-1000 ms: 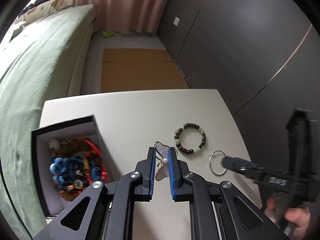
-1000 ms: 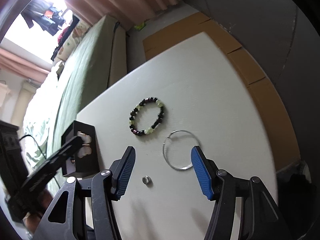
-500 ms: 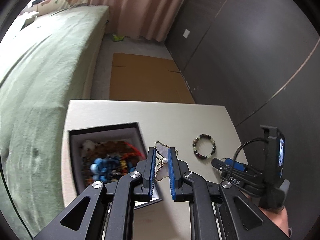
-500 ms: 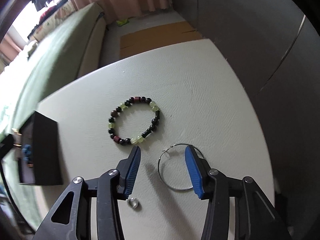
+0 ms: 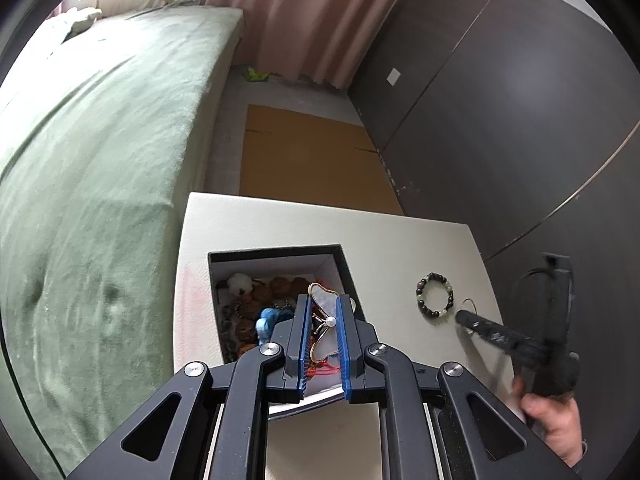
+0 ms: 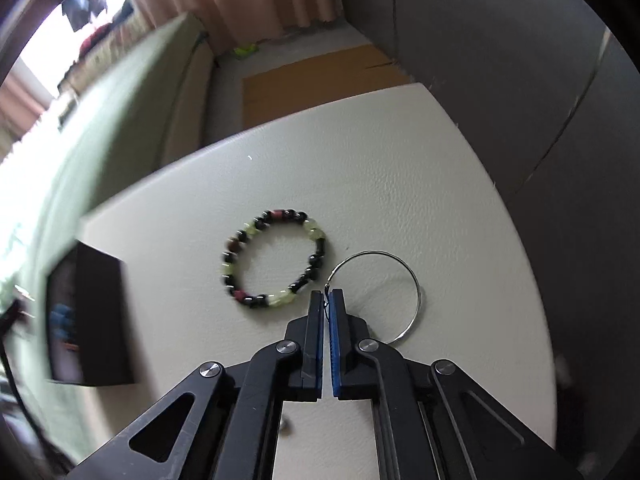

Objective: Organize jewelry
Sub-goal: 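Carry the pendant into the box with the left tool while the right grasps the silver hoop, then lower the silver hoop into the black box and open the right tool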

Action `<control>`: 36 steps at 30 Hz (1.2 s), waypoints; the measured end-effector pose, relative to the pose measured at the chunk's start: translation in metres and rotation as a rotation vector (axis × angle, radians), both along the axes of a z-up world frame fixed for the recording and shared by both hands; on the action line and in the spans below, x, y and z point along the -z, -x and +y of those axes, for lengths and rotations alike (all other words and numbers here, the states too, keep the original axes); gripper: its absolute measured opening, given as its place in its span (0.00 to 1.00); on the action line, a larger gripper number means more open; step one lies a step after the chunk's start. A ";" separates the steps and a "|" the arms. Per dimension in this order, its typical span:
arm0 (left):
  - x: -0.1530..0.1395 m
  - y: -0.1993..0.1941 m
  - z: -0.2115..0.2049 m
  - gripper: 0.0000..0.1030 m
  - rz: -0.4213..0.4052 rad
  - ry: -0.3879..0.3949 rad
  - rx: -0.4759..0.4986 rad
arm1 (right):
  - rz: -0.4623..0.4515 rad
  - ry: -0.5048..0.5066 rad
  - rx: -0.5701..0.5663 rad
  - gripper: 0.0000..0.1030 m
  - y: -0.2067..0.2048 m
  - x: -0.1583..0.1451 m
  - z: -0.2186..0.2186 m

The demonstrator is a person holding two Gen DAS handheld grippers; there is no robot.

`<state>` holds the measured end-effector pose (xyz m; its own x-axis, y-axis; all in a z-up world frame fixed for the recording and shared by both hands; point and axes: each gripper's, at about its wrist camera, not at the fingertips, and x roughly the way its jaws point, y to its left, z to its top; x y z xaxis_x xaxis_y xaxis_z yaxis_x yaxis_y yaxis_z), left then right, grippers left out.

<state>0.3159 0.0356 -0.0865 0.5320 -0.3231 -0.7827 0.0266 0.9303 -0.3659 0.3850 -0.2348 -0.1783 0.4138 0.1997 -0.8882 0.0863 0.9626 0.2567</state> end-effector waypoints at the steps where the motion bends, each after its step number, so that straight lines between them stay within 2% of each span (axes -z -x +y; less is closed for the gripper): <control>1: 0.001 -0.001 0.000 0.12 0.003 0.003 0.000 | -0.015 -0.048 0.011 0.04 0.003 -0.006 -0.005; 4: 0.001 -0.002 0.000 0.12 0.009 0.014 0.005 | -0.069 -0.162 0.008 0.04 0.012 -0.024 -0.014; 10: 0.003 -0.004 0.000 0.14 0.039 0.080 0.043 | -0.162 -0.279 -0.053 0.04 0.038 -0.056 0.003; 12: 0.002 -0.004 0.002 0.30 0.040 0.087 0.034 | -0.187 -0.310 -0.090 0.04 0.042 -0.064 0.016; 13: 0.001 -0.003 0.005 0.48 0.033 0.085 0.023 | -0.202 -0.325 -0.111 0.04 0.046 -0.068 0.024; 14: -0.002 -0.001 0.007 0.57 0.017 0.085 0.008 | -0.218 -0.338 -0.132 0.04 0.049 -0.072 0.031; 18: -0.011 0.003 0.017 0.58 -0.020 0.098 -0.022 | -0.251 -0.385 -0.193 0.04 0.049 -0.078 0.058; 22: -0.011 0.004 0.028 0.58 -0.020 0.095 -0.063 | -0.269 -0.433 -0.247 0.04 0.050 -0.080 0.079; 26: -0.015 0.005 0.040 0.58 -0.034 0.105 -0.096 | -0.274 -0.535 -0.306 0.04 0.047 -0.082 0.105; 29: -0.017 0.006 0.051 0.58 -0.045 0.110 -0.136 | -0.290 -0.556 -0.341 0.06 0.045 -0.084 0.125; 30: -0.016 0.006 0.054 0.58 -0.045 0.114 -0.150 | -0.285 -0.556 -0.348 0.07 0.045 -0.083 0.129; 31: -0.015 0.006 0.058 0.58 -0.042 0.119 -0.162 | -0.259 -0.551 -0.353 0.19 0.043 -0.079 0.133; 32: -0.014 0.005 0.060 0.58 -0.038 0.123 -0.173 | -0.226 -0.550 -0.353 0.42 0.037 -0.073 0.135; 33: -0.013 0.004 0.061 0.58 -0.035 0.122 -0.178 | -0.211 -0.549 -0.341 0.51 0.035 -0.067 0.130; 34: -0.012 0.004 0.061 0.58 -0.031 0.118 -0.179 | -0.210 -0.541 -0.327 0.54 0.036 -0.065 0.127; 36: -0.012 0.003 0.058 0.58 -0.030 0.110 -0.173 | -0.202 -0.520 -0.329 0.54 0.039 -0.063 0.120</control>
